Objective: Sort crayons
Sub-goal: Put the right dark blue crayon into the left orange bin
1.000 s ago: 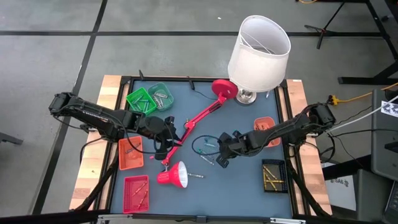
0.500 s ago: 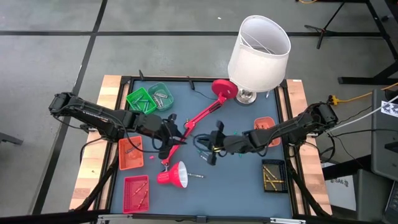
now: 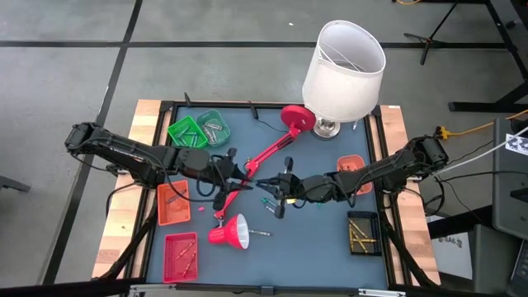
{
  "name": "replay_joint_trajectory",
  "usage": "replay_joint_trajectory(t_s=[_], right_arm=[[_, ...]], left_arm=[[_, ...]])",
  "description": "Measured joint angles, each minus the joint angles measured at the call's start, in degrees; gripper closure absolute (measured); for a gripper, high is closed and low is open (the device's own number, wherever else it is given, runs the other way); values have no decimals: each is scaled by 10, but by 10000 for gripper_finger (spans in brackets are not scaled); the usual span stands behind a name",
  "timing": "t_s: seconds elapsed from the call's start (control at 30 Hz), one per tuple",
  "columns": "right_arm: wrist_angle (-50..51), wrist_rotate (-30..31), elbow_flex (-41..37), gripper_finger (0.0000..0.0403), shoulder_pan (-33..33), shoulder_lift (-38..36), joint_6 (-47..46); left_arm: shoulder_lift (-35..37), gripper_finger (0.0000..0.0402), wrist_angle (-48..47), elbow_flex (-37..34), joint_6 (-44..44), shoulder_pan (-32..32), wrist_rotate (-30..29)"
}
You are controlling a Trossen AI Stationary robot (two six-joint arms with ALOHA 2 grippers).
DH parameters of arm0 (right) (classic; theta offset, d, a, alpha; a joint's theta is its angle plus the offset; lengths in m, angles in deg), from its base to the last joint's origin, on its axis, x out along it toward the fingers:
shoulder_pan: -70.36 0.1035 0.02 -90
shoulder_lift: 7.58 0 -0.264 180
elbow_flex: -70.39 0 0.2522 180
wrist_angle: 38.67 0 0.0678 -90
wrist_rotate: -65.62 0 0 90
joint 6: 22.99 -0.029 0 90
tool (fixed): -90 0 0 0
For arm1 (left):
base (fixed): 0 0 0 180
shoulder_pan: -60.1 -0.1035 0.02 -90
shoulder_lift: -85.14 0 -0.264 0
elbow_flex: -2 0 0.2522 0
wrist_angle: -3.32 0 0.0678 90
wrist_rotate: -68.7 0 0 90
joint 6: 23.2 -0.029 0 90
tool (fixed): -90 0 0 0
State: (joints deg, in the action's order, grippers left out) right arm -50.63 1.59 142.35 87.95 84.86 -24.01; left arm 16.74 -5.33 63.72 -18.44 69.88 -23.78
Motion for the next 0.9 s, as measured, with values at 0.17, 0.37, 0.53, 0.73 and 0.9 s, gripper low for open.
replay_joint_trajectory(t_s=[0.17,0.37,0.53,0.73,0.9], right_arm=[[-1,0,0,375,0,0,0],[1,0,0,375,0,0,0],[1,0,0,375,0,0,0],[1,-15,0,375,0,0,0],[-3,-57,0,375,0,0,0]], left_arm=[[0,324,29,0,-8,0,0],[0,324,33,0,-8,0,0],[0,324,26,0,-8,0,0],[0,324,-5,0,-4,0,-1],[0,324,-13,0,-4,0,-7]])
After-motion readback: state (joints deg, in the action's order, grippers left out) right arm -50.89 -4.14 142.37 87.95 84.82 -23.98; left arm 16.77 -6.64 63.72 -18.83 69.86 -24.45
